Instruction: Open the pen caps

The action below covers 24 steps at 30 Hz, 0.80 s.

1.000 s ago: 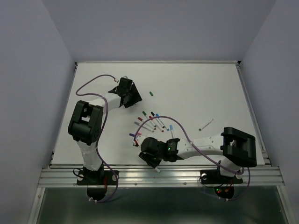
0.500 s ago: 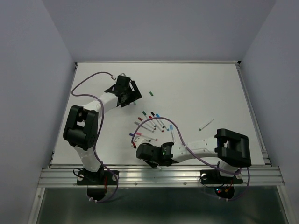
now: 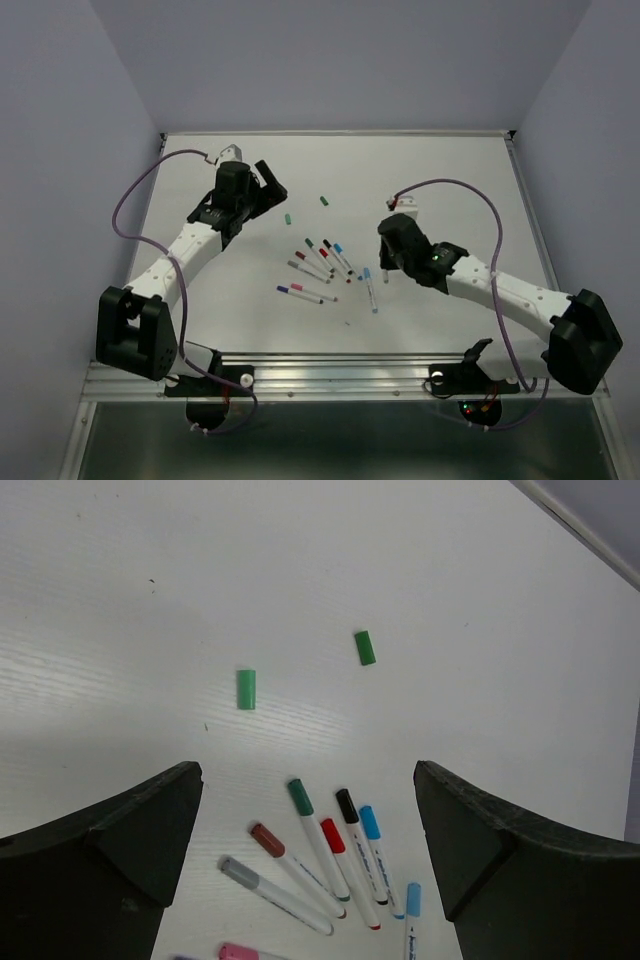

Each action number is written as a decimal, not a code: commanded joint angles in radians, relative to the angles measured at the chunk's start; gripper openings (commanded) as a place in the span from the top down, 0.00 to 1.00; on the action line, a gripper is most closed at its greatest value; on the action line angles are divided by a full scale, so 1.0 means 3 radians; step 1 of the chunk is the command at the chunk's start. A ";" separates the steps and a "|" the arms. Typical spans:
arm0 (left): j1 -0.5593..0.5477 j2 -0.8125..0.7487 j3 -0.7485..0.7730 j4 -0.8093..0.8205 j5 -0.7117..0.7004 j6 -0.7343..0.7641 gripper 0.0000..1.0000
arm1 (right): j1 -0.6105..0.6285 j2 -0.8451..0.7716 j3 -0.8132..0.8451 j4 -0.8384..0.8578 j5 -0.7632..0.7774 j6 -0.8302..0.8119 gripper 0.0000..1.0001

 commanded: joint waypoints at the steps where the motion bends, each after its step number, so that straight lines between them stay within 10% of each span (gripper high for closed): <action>1: -0.0001 -0.0271 -0.0235 0.0238 -0.0039 0.0064 0.01 | -0.0587 -0.0070 -0.0170 -0.0025 0.0102 0.0111 0.99; 13: -0.0001 -0.0737 -0.0547 0.0540 -0.0275 0.0121 0.01 | -0.1534 0.0773 -0.0033 0.0149 -0.0128 0.0074 0.93; 20: -0.0001 -0.0711 -0.0501 0.0473 -0.0265 0.0131 0.01 | -0.1565 0.0917 0.0044 0.0144 -0.0076 0.0197 0.70; 24: -0.0001 -0.0716 -0.0461 0.0432 -0.0254 0.0151 0.01 | -0.1565 0.0602 0.0080 0.0128 -0.0224 0.0096 0.39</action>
